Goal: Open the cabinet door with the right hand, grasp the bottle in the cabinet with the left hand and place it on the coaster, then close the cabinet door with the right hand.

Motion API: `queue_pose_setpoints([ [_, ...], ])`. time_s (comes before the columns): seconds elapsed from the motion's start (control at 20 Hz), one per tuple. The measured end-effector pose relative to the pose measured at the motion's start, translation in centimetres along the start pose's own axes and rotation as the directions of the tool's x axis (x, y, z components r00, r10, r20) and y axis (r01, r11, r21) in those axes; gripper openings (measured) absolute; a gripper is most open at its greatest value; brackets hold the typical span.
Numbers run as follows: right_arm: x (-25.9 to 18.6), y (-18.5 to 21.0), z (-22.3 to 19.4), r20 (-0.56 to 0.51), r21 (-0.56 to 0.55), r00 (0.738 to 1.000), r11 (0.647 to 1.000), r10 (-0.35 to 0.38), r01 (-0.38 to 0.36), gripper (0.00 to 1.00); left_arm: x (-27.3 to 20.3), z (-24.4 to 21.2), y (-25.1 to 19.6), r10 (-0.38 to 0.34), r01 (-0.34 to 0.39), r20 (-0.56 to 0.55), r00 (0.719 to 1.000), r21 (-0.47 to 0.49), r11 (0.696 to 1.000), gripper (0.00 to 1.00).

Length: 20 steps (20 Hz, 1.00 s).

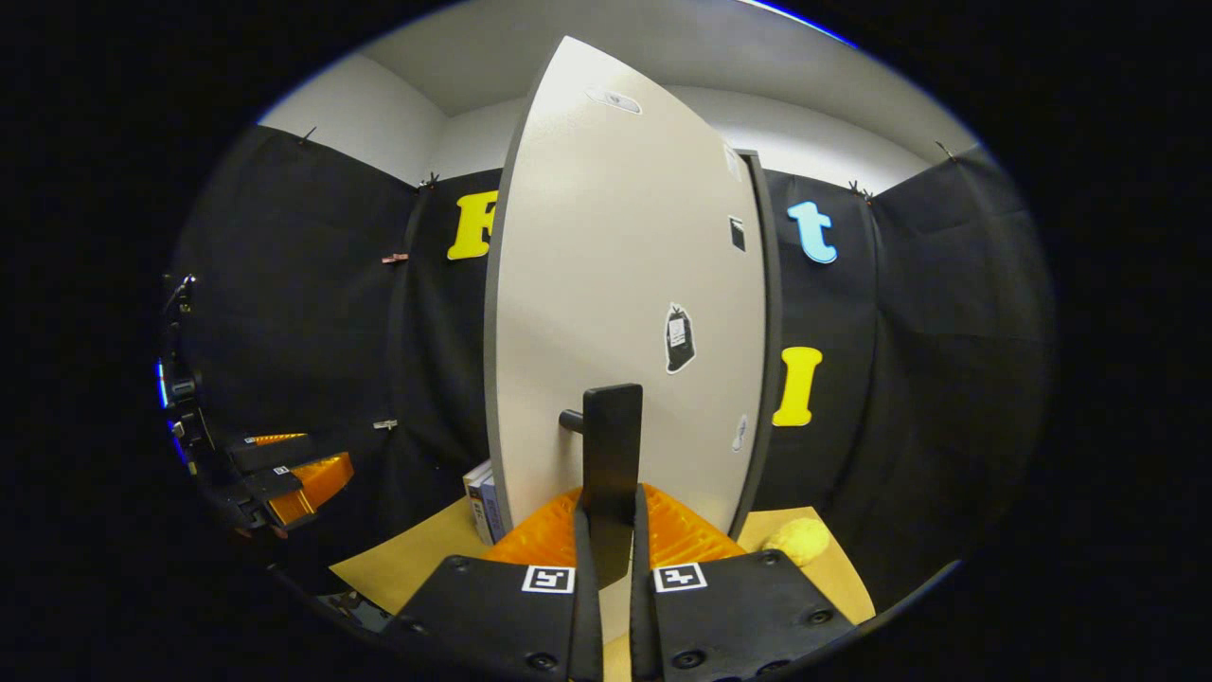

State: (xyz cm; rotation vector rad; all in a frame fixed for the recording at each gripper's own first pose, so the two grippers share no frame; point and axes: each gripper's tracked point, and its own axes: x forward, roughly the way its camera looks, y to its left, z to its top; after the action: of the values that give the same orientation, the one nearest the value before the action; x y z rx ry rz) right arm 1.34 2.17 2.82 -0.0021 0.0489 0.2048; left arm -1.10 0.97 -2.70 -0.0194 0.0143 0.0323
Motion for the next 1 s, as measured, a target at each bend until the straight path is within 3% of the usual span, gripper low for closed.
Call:
queue_pose_setpoints([
  [0.25,-1.4,-4.7,-0.2,-0.003,-0.081,0.994,0.991,-0.108,0.107,0.14,2.2,0.5,-4.0,-0.052,0.052,0.007,0.999,0.01,0.999,0.95],
  [1.0,-3.2,-10.0,0.3,-0.039,0.087,0.993,0.99,-0.108,0.111,0.14,5.3,2.4,-13.6,-0.111,0.111,0.012,0.994,0.003,0.994,0.95],
])
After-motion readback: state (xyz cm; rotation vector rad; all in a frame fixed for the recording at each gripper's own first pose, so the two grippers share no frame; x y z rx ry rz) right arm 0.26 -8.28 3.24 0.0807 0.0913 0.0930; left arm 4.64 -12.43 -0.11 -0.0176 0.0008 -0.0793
